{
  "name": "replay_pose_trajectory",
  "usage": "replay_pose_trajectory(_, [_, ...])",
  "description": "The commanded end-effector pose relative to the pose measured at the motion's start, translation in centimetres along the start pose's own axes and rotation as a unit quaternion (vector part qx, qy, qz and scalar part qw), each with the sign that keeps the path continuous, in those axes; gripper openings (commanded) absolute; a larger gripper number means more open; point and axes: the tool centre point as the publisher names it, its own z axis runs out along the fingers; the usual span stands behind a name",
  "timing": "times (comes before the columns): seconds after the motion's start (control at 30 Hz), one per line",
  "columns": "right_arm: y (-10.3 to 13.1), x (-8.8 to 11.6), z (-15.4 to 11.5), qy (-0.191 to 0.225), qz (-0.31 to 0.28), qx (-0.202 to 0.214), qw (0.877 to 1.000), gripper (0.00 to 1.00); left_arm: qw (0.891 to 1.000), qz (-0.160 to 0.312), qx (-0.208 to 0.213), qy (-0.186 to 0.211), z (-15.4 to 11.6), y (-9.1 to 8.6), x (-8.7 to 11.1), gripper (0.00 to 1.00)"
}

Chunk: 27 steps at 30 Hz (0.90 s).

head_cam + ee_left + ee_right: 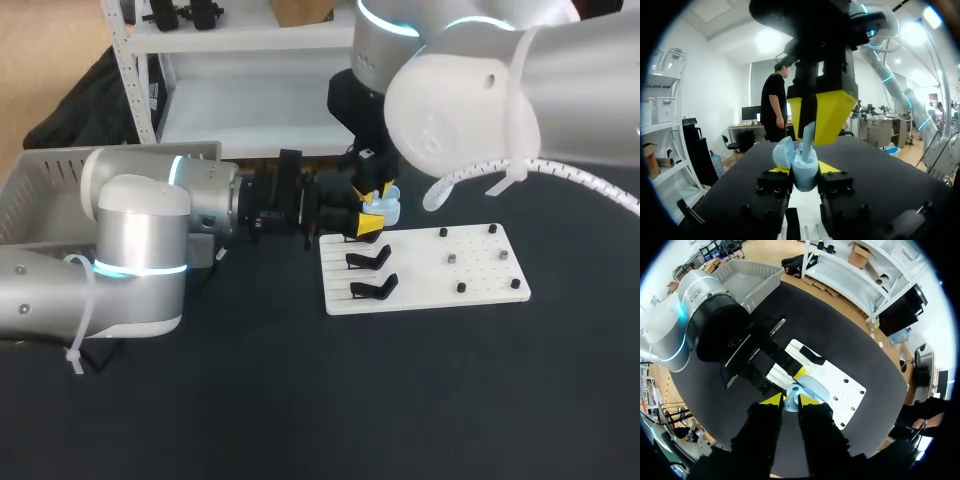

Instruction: Pick up each earbud case from the left stands, insert the matching earbuds, close the lid, and place the case in the box.

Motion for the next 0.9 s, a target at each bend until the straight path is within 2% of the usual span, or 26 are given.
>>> replay_pose_trajectory(0.03, [0.04,0.10,0.22,-0.003,0.002,0.001,1.000,0.00,1.000,0.000,-0.002,0.001,0.04,-0.09,-0.02,0.00])
replay_pose_trajectory(0.9, [-0.18,-0.18,0.69,-0.002,0.003,-0.004,1.000,0.00,1.000,0.000,-0.002,0.001,0.04,-0.09,-0.02,0.00])
